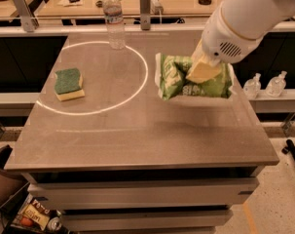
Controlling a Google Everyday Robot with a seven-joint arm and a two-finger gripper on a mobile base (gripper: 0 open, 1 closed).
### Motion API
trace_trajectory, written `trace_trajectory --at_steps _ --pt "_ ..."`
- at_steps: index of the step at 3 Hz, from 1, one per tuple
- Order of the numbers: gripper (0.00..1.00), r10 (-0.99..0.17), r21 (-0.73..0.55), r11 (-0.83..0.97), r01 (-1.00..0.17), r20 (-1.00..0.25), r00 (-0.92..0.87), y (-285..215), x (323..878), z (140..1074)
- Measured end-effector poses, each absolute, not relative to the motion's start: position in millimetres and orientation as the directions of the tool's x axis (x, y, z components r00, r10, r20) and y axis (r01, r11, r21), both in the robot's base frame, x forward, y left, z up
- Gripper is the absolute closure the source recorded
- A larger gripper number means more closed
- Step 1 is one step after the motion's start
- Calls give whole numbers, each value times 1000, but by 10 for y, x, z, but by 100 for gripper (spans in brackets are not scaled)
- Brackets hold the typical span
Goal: Move green jalapeno chip bag near water bottle
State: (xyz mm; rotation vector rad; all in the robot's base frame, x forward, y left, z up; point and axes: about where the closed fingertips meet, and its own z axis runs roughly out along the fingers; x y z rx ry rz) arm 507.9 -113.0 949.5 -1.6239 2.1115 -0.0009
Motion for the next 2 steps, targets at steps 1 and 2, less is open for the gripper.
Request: trace_trajectory --at_steps 1,2 --pt "100 -908 -365 341 -866 -367 -202 -1263 5329 9897" --pt "100 -906 -453 370 -811 -368 -209 -1311 5684 10050"
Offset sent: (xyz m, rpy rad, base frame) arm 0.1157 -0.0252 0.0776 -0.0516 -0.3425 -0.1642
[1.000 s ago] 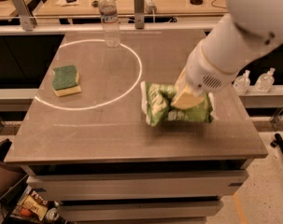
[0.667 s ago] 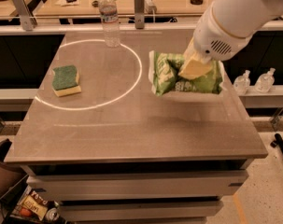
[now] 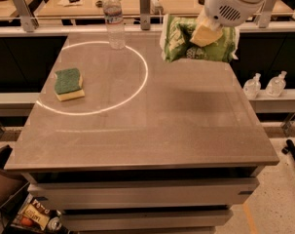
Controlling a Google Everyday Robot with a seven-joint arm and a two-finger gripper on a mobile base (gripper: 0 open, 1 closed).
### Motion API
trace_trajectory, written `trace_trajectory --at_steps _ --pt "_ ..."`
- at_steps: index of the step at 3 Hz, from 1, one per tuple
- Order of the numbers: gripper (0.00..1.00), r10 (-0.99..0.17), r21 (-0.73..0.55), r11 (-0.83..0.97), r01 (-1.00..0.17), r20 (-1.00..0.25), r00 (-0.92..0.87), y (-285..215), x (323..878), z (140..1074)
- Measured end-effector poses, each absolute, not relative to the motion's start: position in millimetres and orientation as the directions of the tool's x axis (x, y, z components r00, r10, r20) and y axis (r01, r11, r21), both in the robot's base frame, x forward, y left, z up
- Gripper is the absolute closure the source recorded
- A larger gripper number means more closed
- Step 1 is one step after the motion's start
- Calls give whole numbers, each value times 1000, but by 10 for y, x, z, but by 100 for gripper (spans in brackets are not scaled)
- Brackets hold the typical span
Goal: Move green jalapeno chip bag near water bottle
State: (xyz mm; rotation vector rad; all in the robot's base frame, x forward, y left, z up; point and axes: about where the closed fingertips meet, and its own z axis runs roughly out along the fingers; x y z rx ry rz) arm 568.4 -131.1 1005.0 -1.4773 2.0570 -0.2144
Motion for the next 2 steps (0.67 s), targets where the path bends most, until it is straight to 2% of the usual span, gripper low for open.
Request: trace_trajectory --at_steps 2 --pt "100 -896 -562 371 -739 -426 -125 -1041 6788 10036"
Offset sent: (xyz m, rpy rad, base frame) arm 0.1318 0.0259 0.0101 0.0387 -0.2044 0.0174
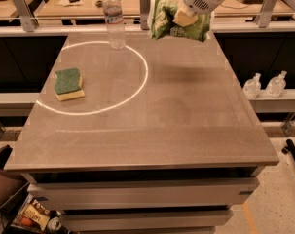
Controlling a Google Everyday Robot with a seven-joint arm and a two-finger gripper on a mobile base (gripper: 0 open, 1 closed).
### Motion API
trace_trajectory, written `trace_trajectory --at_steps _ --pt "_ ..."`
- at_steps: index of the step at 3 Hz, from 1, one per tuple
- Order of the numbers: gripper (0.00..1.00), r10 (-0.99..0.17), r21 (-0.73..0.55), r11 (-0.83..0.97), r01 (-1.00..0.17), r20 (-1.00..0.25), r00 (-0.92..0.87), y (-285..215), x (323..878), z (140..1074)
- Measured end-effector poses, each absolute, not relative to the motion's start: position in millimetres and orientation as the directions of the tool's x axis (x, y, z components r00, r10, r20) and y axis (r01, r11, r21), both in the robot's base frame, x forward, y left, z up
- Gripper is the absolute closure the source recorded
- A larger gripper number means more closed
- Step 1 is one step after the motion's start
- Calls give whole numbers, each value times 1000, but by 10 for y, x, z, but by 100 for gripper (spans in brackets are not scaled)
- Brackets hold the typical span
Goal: Move green jalapeno chip bag near water bottle
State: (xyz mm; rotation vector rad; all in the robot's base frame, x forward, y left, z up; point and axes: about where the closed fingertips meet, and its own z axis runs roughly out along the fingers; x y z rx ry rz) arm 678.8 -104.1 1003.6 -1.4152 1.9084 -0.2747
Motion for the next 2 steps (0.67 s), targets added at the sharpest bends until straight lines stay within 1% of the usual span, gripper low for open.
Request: trace_trajectory --at_steps 1,2 --pt "100 -899 -559 370 -742 -416 -135 -1014 6818 10002" --pt "100 -903 -550 361 -753 -407 -136 -919 7057 9882"
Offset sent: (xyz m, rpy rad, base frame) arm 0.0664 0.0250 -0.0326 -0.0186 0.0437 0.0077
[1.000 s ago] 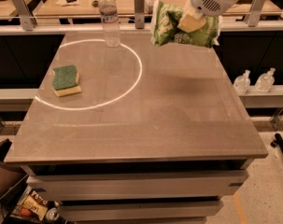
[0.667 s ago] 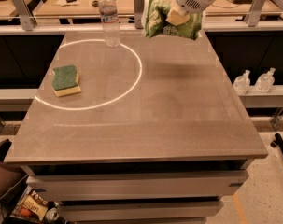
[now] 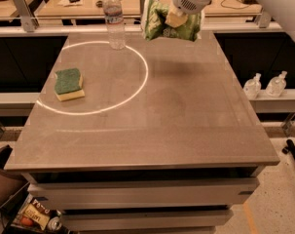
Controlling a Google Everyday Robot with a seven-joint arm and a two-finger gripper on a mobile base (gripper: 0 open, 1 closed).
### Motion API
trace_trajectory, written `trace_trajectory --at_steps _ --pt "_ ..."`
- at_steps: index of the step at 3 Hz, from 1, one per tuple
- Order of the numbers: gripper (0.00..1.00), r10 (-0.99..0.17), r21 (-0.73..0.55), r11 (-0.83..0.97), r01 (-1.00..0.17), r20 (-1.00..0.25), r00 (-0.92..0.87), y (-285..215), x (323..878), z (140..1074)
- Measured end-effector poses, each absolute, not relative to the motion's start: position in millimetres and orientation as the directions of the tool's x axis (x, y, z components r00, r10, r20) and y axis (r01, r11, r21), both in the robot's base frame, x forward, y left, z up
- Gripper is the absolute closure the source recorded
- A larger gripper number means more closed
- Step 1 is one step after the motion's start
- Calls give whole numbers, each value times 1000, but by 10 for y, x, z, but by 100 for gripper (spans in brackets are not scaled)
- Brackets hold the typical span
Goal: Move green jalapeno chip bag near water bottle
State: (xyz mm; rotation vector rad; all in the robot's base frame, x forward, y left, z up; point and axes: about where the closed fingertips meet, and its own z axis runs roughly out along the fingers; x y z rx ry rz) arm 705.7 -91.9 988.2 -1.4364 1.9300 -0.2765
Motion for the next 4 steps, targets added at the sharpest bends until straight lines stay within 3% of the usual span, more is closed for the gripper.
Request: trace_trajectory --at_steps 3,4 --pt "100 -882 -535 352 -768 -464 -81 -597 7945 9482" --pt "87 -882 -532 351 -771 -464 -81 -578 7971 9441"
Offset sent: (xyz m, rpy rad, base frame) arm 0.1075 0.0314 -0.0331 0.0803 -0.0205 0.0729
